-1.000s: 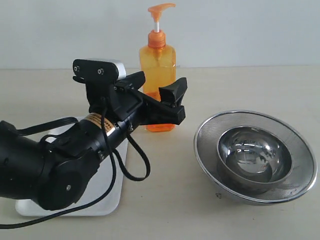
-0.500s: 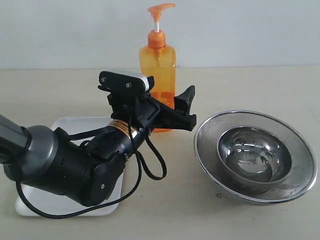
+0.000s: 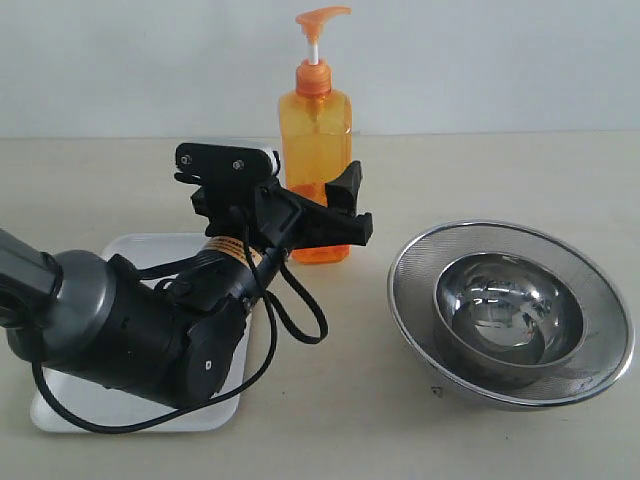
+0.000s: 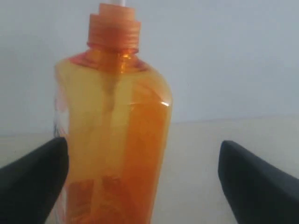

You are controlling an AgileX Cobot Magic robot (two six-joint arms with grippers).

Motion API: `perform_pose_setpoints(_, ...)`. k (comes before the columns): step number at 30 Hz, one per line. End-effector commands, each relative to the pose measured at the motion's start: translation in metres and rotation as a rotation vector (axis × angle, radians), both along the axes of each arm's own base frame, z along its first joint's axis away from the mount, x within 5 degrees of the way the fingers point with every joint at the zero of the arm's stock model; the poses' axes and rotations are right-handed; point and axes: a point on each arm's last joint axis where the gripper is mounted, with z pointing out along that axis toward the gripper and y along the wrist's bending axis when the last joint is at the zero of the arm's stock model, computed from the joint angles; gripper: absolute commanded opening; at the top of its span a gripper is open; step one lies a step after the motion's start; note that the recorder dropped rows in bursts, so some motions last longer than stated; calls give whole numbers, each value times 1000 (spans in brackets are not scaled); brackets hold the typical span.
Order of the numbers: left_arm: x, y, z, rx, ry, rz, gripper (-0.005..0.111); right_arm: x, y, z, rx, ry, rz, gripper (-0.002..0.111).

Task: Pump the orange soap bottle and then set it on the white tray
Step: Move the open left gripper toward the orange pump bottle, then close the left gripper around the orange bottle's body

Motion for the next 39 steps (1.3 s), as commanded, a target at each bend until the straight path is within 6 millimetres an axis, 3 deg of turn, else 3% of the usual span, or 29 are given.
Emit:
perform_pose_setpoints(1,2,0,0,2,5,10,81,0,0,1,0,-9,-6,0)
perform_pose_setpoints(14,2,-2,-4,19,53,-2,82,0,0,1,0,-9,-6,0)
perform_pose_setpoints(22,6,-8,-3,37,92,-12,110,0,0,1,0,-9,-6,0)
perform_pose_setpoints(39,12,0,-1,43,66,38,110,0,0,1,0,-9,-6,0)
